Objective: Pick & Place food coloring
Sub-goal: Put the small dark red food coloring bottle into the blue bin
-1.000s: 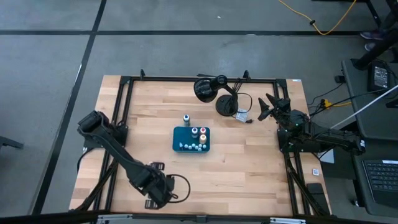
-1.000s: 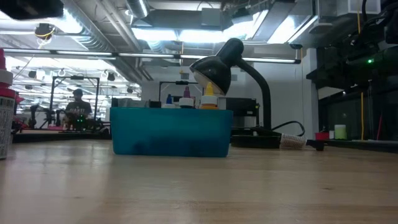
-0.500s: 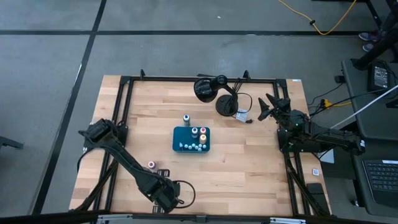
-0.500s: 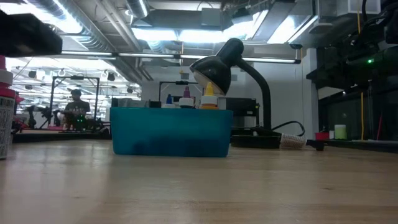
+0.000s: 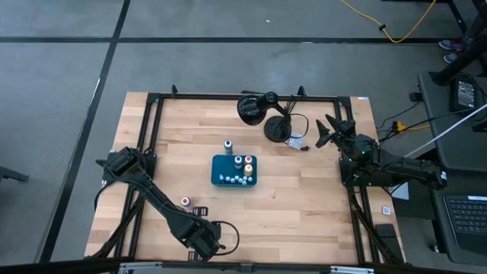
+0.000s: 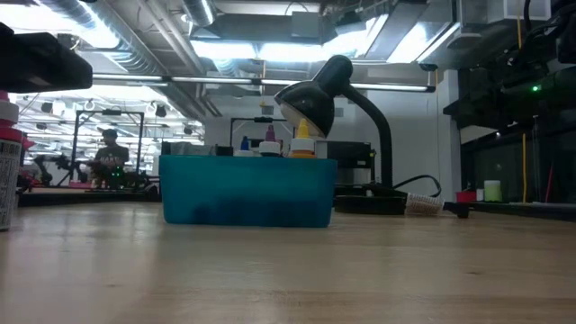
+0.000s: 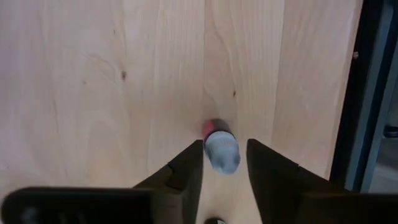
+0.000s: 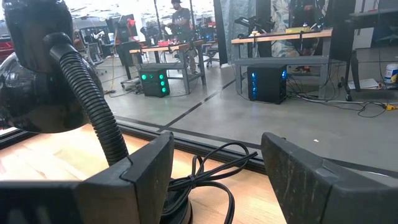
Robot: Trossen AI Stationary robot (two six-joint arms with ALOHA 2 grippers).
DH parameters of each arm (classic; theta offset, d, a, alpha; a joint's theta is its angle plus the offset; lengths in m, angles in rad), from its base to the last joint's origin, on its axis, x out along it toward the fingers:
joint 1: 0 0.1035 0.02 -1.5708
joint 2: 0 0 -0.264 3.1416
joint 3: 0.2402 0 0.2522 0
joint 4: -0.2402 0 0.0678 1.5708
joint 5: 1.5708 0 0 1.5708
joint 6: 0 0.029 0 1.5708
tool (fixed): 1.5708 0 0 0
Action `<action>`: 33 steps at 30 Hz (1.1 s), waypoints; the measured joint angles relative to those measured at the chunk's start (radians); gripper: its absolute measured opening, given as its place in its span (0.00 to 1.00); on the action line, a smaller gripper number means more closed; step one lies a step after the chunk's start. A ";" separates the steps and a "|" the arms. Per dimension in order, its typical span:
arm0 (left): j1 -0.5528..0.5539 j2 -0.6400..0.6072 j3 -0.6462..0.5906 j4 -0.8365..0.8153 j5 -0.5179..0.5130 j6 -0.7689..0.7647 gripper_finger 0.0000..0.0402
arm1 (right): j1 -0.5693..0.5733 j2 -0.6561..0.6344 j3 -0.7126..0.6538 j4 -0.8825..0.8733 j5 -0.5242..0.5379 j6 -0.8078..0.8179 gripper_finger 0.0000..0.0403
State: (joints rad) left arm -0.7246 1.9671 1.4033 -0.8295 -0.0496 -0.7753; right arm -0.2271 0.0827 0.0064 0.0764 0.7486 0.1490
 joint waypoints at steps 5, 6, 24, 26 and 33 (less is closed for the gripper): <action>0.000 0.000 0.000 0.000 0.026 0.001 0.18 | 0.000 0.000 0.000 0.000 0.000 0.000 0.61; 0.000 -0.001 0.000 0.000 0.030 0.001 0.16 | 0.000 0.000 0.000 0.000 0.000 0.000 0.61; 0.162 -0.127 0.000 -0.031 -0.034 0.184 0.14 | 0.000 0.000 0.000 0.000 0.000 0.000 0.61; 0.192 -0.143 0.000 -0.081 -0.073 0.209 0.14 | 0.000 0.000 0.000 0.000 0.000 0.000 0.61; 0.302 -0.182 0.000 -0.186 -0.190 0.296 0.14 | 0.000 0.000 0.000 0.000 0.000 0.000 0.61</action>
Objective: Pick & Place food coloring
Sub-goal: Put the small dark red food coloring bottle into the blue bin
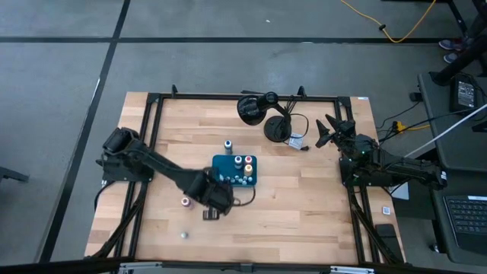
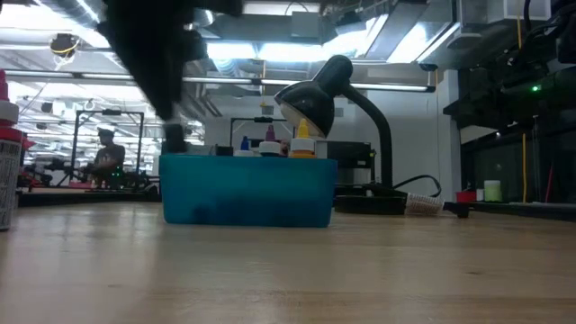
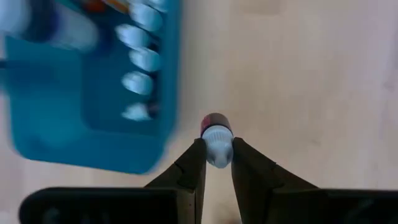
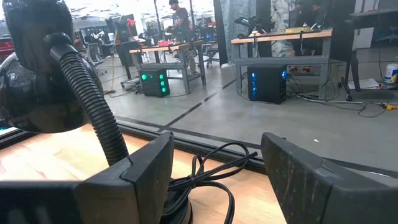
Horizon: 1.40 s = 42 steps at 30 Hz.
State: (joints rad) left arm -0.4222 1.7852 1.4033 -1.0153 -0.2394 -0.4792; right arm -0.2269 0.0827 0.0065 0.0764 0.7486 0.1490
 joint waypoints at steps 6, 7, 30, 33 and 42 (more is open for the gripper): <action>0.099 -0.004 0.000 0.010 -0.078 0.114 0.14 | 0.000 0.000 0.000 0.000 0.000 0.000 0.61; 0.115 -0.004 0.000 0.013 -0.094 0.134 0.14 | 0.000 0.000 0.000 0.000 0.000 0.000 0.61; 0.257 0.088 -0.001 0.148 -0.043 0.388 0.14 | 0.000 0.000 0.000 0.000 0.000 0.000 0.61; 0.263 0.108 0.000 0.177 -0.034 0.406 0.14 | 0.000 0.000 0.000 0.000 0.000 0.000 0.61; 0.282 0.147 0.000 0.184 -0.006 0.415 0.14 | 0.000 0.000 0.000 0.000 0.000 0.000 0.61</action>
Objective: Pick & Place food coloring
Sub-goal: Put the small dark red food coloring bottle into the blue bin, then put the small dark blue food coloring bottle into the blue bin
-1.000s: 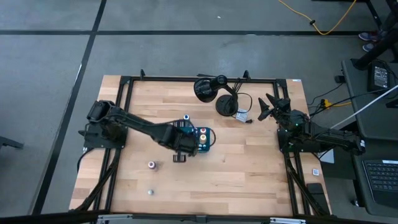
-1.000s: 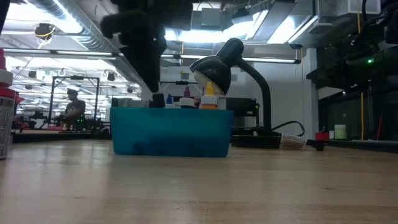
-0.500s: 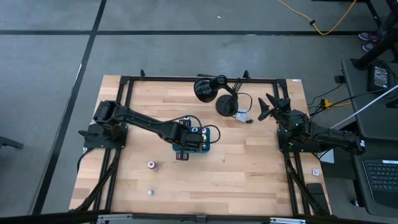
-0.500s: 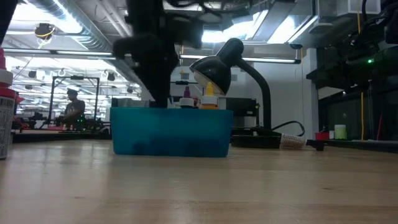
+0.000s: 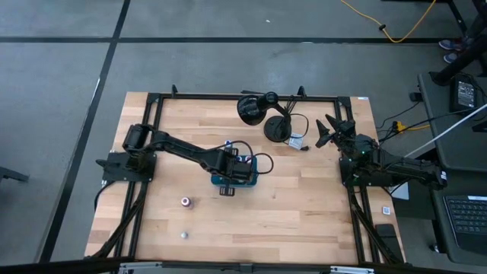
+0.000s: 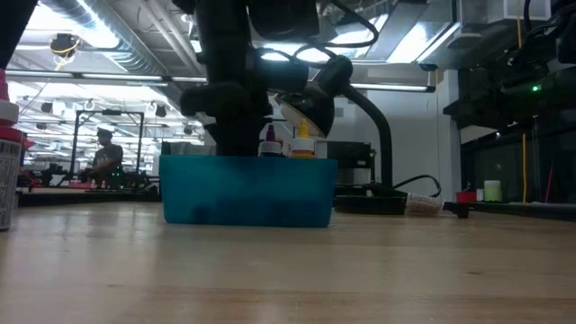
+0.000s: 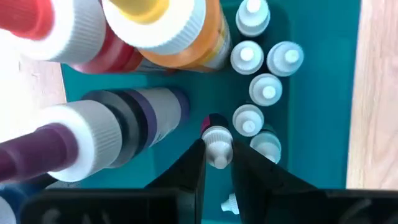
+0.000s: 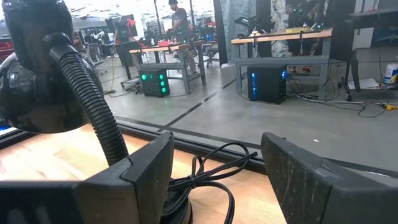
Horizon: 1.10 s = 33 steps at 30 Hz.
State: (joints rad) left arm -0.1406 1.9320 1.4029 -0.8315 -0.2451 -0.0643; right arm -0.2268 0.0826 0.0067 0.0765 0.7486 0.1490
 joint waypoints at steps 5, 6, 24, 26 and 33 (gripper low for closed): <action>-0.001 0.000 0.000 -0.001 0.002 0.008 0.15 | 0.000 0.000 0.000 0.000 0.000 0.000 0.61; -0.001 0.000 0.000 -0.001 0.002 0.007 0.15 | 0.000 0.000 0.000 0.000 0.000 0.000 0.61; -0.003 0.000 0.000 -0.003 0.016 0.007 0.23 | 0.000 0.000 0.000 0.000 0.000 0.000 0.61; -0.003 0.000 0.000 -0.003 0.016 0.007 0.23 | 0.000 0.000 0.000 0.000 0.000 0.000 0.61; -0.019 -0.023 0.000 -0.010 -0.012 -0.020 0.25 | 0.000 0.000 0.000 0.000 0.000 0.000 0.61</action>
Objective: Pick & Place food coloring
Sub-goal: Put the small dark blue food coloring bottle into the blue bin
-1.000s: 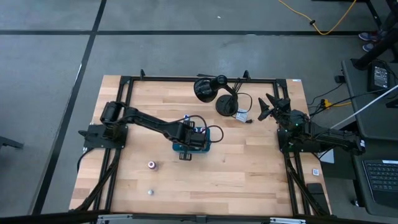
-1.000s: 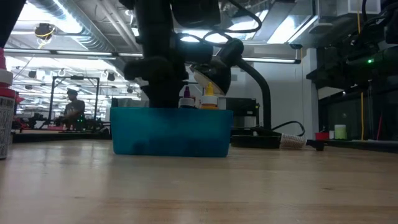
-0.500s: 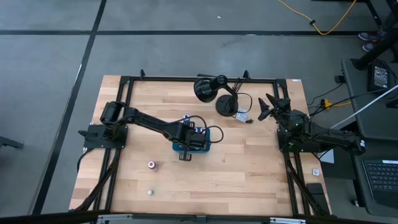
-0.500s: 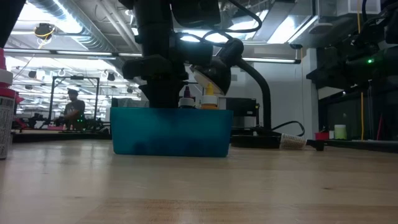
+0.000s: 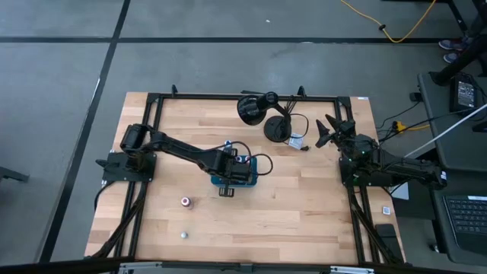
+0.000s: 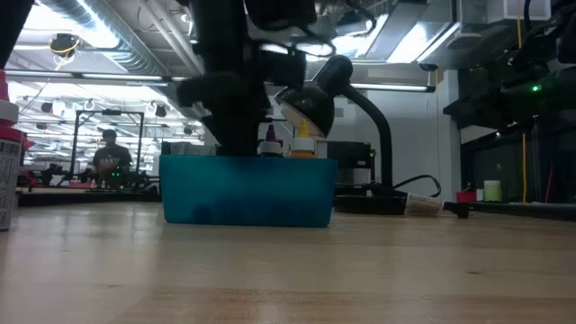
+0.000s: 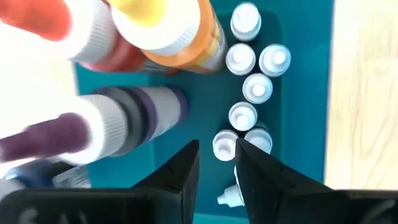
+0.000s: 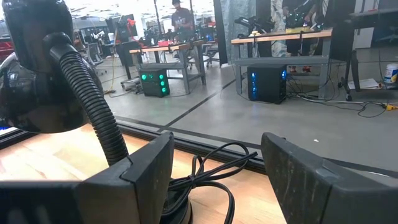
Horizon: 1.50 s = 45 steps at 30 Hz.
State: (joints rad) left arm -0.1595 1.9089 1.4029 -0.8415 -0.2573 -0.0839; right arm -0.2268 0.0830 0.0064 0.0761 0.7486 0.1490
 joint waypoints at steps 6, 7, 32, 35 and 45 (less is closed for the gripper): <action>-0.070 -0.045 0.000 -0.051 -0.134 -0.051 0.28 | 0.000 0.000 0.000 0.000 0.000 0.000 0.61; -0.088 -0.057 0.000 -0.068 -0.139 -0.060 0.29 | 0.000 0.000 0.000 0.000 0.000 0.000 0.61; -0.546 -0.217 0.000 -0.188 0.020 -0.663 0.53 | 0.000 0.000 0.000 0.000 0.000 0.000 0.61; -0.583 -0.207 0.000 -0.163 0.064 -0.737 0.53 | 0.000 0.000 0.000 0.000 0.000 0.000 0.61; -0.685 -0.136 0.000 -0.126 0.077 -0.968 0.53 | 0.000 0.000 0.000 0.000 0.000 0.000 0.61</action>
State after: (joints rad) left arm -0.8443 1.7732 1.4033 -0.9677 -0.1805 -1.0520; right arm -0.2268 0.0829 0.0066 0.0765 0.7486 0.1486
